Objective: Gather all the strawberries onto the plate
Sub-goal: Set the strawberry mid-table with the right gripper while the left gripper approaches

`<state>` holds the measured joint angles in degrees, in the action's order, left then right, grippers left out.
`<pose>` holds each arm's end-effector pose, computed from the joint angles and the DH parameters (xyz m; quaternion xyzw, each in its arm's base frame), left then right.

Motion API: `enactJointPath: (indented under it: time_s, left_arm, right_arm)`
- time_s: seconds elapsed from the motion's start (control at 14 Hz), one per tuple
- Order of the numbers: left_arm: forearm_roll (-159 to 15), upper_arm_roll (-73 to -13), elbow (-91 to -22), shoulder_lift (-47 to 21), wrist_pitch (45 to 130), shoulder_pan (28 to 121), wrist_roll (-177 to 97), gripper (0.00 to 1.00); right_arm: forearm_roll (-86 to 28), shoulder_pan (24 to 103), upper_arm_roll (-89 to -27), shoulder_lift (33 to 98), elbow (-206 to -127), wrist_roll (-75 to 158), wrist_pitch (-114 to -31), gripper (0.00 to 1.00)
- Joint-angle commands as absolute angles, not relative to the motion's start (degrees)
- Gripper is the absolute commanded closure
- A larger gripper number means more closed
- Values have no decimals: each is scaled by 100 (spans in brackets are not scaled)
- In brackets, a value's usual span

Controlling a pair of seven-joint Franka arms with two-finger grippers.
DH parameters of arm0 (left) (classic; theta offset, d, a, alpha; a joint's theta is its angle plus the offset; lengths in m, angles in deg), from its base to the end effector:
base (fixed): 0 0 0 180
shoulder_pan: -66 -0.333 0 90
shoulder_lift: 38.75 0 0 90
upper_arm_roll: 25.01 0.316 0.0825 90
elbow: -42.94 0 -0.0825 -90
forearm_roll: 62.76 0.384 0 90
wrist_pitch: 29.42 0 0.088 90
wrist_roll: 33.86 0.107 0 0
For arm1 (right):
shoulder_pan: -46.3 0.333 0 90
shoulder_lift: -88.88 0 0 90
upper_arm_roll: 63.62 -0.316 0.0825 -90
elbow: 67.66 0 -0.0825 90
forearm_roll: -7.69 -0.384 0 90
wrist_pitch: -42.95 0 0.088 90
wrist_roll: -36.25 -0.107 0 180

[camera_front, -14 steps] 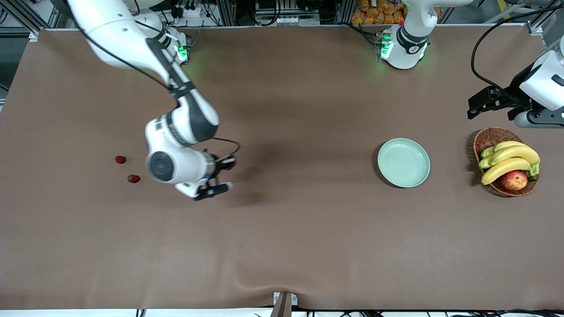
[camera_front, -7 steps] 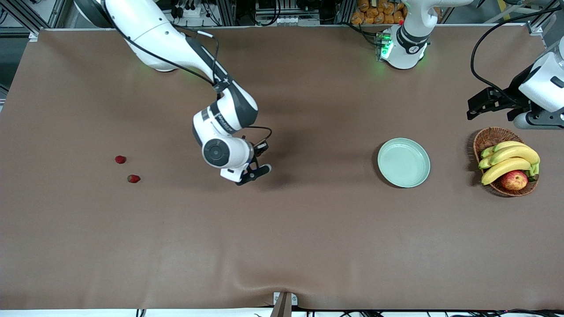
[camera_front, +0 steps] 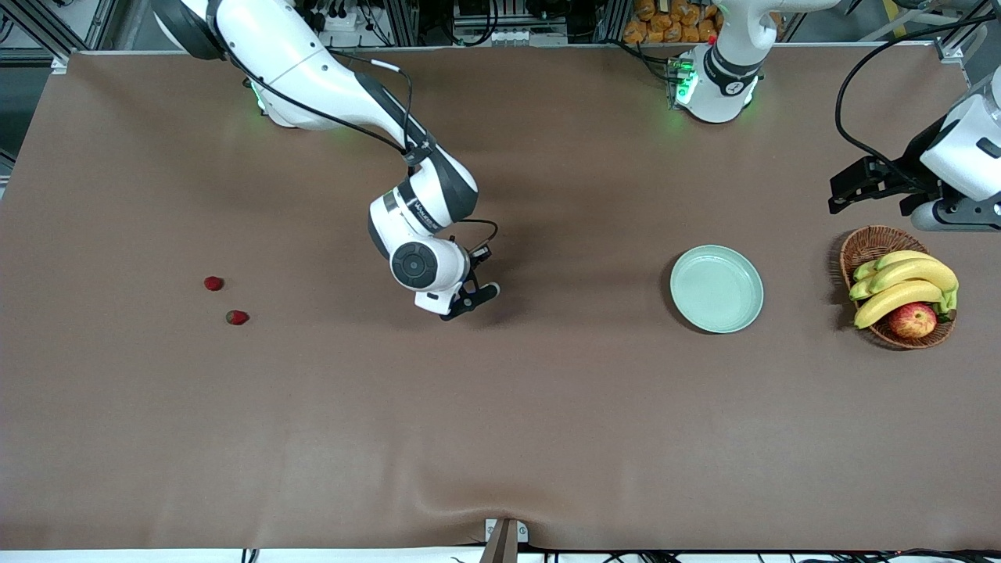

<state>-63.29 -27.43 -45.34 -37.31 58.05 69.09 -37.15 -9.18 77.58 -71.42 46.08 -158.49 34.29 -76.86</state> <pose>0.5551 -0.0543 0.6208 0.9996 -0.0195 -0.0200 0.0036 0.5198 0.4270 0.1852 -0.9552 -0.2158 0.1681 0.1134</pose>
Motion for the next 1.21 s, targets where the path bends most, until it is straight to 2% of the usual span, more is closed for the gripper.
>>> enactJointPath:
  time_s: [0.0,0.07,0.14,0.21,0.43,0.71,0.93,1.14]
  left_arm:
    - [-6259,-2738,-4486,-3629,5838,6837,-3711,0]
    - [-6268,-2738,-4486,-3585,5864,6802,-3720,0]
    - [-6268,-2738,-4486,-3559,5943,6784,-3720,0]
    - [-6268,-2738,-4486,-3532,6092,6784,-3711,0]
    - [-6224,-2764,-4478,-3392,6418,6880,-3737,0]
    - [-5354,-3028,-4372,-2796,6786,7609,-3921,0]
    - [-5826,-3037,-4258,-2470,6945,8328,-5735,0]
    - [-6344,-3037,-4118,-2101,7226,8927,-6382,0]
  right_arm:
    - [-1006,7829,-7048,4572,-15802,3361,-7720,51]
    - [-998,7829,-6978,4572,-15793,3361,-7720,23]
    - [-1006,7803,-6934,4616,-15784,3361,-7711,4]
    - [-998,7760,-6881,4660,-15749,3379,-7711,0]
    - [-963,7584,-6601,4984,-15477,3406,-7571,0]
    - [-744,6725,-6538,5363,-15494,3440,-7289,0]
    - [-367,6223,-6538,5565,-15573,3423,-6869,0]
    - [65,5608,-6538,5583,-15687,3458,-6841,0]
